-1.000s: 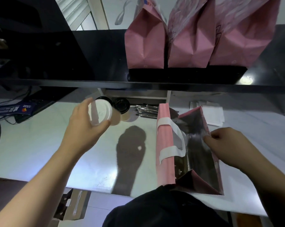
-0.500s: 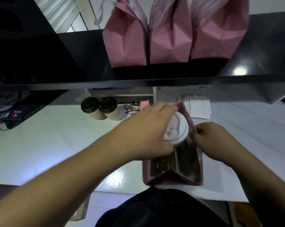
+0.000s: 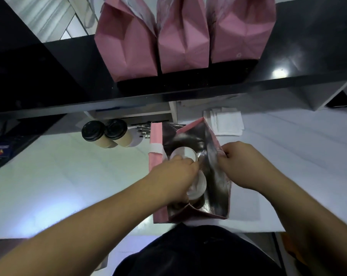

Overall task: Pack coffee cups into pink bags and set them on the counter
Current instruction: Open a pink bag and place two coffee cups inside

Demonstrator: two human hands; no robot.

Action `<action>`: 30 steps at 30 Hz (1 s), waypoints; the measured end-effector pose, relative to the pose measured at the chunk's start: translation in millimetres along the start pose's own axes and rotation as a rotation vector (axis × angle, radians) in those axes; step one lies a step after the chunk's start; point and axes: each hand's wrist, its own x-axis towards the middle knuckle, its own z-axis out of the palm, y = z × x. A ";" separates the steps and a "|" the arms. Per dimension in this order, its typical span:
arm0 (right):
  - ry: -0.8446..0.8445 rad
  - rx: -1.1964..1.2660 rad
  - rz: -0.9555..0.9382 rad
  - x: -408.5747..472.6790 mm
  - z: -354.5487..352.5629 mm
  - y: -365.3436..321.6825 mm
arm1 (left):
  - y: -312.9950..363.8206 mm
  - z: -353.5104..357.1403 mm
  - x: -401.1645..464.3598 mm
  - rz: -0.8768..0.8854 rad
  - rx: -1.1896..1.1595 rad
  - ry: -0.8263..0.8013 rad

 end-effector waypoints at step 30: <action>0.133 -0.022 0.019 -2.4 12.3 -10.2 | 3.0 12.9 7.0 0.073 0.078 -0.183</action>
